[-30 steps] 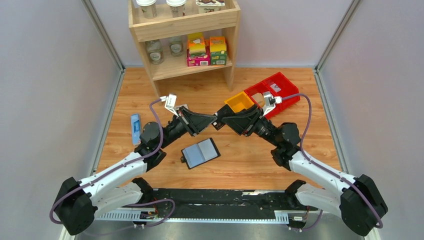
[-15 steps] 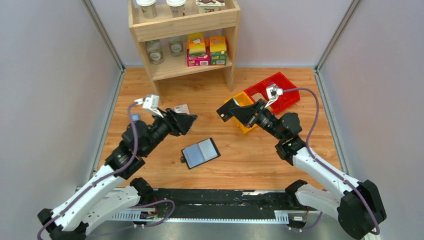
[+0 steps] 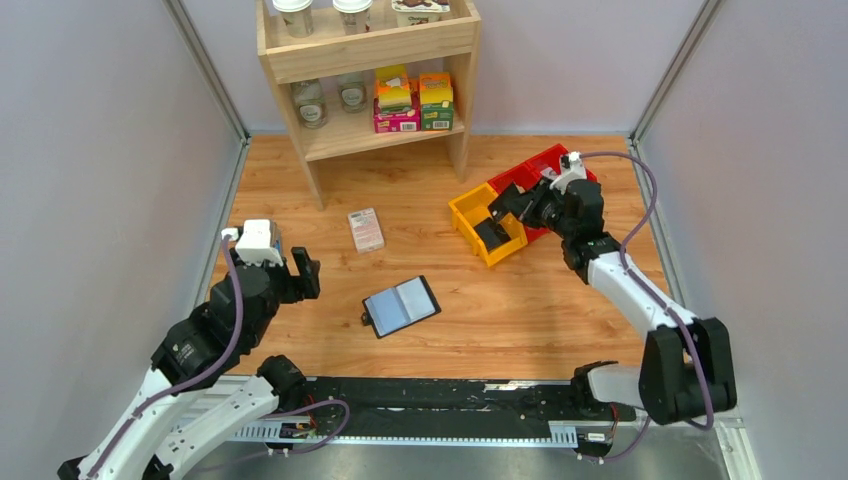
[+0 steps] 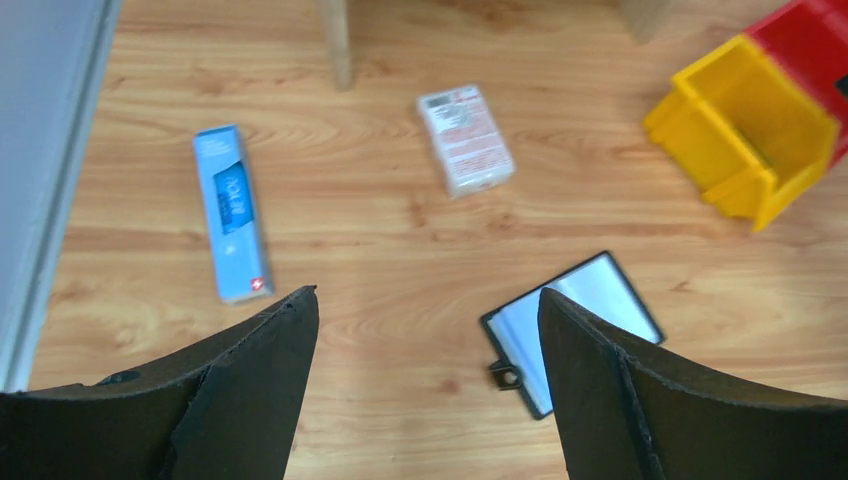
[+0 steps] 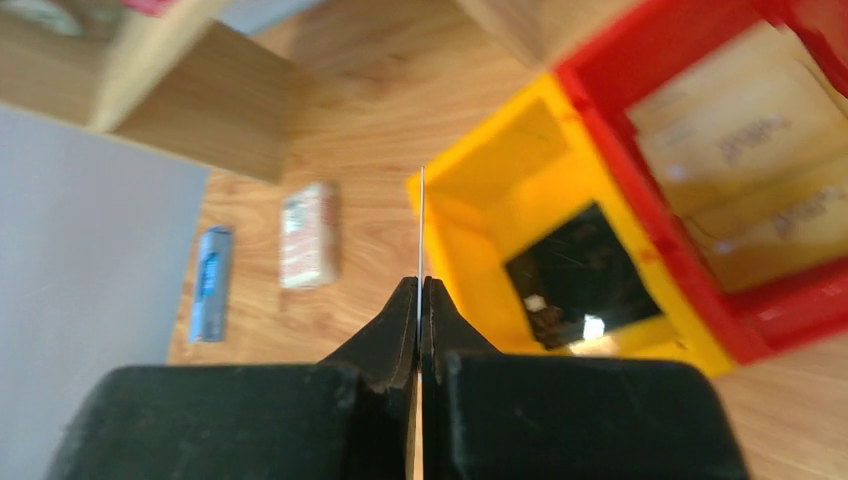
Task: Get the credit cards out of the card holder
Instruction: Place the credit card in the storage box.
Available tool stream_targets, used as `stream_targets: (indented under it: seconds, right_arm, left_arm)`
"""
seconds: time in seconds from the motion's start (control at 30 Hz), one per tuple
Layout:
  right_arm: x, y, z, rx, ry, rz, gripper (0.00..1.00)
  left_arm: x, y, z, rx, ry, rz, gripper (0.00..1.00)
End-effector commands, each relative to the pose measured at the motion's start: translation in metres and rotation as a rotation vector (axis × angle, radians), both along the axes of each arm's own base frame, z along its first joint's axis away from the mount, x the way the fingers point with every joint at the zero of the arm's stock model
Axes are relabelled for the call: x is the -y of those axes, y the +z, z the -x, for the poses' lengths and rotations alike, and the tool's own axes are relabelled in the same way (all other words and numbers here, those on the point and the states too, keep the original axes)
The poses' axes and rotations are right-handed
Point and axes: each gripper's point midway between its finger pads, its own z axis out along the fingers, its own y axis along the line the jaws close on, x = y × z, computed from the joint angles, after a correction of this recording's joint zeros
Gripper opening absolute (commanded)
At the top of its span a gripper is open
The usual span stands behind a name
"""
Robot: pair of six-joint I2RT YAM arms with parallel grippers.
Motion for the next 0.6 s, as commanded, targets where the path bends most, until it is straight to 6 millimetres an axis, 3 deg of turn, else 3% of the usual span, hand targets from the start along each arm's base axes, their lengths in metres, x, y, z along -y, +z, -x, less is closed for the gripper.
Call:
stream_targets:
  seconds: [0.0,0.03,0.2,0.47,0.57]
  right_arm:
    - [0.015,-0.041,-0.017,-0.111,-0.043,0.114,0.0]
    - [0.016,-0.052,-0.02,-0.137,-0.048,0.128,0.0]
    - [0.009,-0.095,-0.032,-0.243,-0.032,0.13,0.0]
    - [-0.023,-0.138,-0.04,-0.379,0.042,0.07,0.0]
    - [-0.031,-0.145,-0.04,-0.404,0.044,0.055,0.0]
  left_arm:
    - [-0.029,-0.033,0.006,-0.044,0.071,-0.152,0.88]
    - [-0.03,-0.041,0.006,-0.053,0.08,-0.165,0.88]
    - [-0.035,-0.043,0.003,-0.039,0.113,-0.155,0.89]
    - [-0.052,-0.036,0.007,0.017,0.18,-0.12,0.89]
    - [-0.055,-0.036,0.009,0.013,0.2,-0.113,0.88]
